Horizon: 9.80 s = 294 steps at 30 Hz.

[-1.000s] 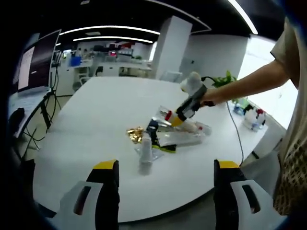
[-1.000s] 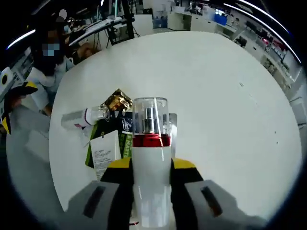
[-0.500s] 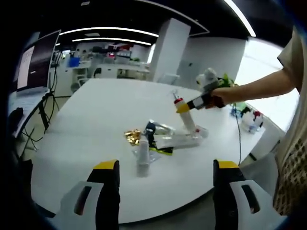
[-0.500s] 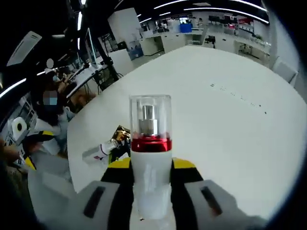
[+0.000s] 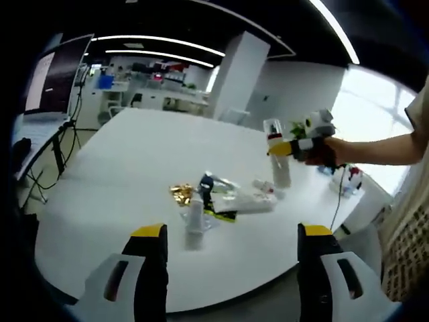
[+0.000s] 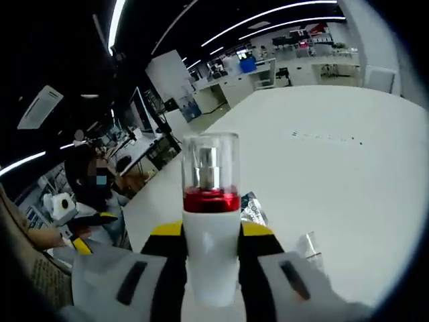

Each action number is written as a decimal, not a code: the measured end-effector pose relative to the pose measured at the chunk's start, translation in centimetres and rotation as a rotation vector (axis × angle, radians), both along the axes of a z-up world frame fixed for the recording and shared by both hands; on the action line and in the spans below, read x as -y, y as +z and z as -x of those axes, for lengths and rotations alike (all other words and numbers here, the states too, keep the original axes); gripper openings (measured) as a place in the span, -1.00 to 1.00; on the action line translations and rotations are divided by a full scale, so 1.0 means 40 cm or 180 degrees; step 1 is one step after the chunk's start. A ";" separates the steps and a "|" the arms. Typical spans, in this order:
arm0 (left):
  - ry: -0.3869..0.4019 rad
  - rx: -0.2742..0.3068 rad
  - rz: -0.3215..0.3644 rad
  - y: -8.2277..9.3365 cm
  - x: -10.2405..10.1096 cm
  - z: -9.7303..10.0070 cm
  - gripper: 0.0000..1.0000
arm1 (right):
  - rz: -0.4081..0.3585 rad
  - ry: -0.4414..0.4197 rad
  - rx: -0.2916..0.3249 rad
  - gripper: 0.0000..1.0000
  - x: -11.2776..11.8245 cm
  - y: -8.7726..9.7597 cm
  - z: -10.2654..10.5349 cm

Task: Arrange the skincare products in the storage area until every visible bottle or jar stands upright without overlapping.

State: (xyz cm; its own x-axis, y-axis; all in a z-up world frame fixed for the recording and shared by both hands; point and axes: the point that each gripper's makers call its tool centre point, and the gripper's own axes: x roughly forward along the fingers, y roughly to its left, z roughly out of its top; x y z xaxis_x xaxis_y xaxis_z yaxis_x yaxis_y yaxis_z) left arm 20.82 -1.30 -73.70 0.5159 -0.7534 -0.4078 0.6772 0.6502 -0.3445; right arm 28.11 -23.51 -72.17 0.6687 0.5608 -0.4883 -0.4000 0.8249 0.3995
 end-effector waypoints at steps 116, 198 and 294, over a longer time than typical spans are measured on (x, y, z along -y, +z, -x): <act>-0.3121 0.0247 0.0123 0.029 0.753 0.234 -0.46 | 0.0778 0.0439 0.0832 -0.41 0.127 -0.109 0.375; -0.2710 -0.0041 0.0325 -0.044 0.968 -0.013 -0.36 | 0.0645 0.0599 0.0588 -0.41 0.346 -0.193 0.142; -0.0552 -0.0373 -0.0063 -0.036 0.063 0.088 0.94 | -0.0026 -0.1054 0.0687 0.94 0.002 -0.025 0.412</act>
State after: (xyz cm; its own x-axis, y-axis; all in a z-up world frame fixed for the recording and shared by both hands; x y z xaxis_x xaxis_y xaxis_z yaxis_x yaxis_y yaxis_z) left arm 17.32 -3.82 -75.13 0.3274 -0.8181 -0.4729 0.7356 0.5347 -0.4158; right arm 11.63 -23.60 -73.17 0.9008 0.3008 -0.3131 -0.1884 0.9205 0.3424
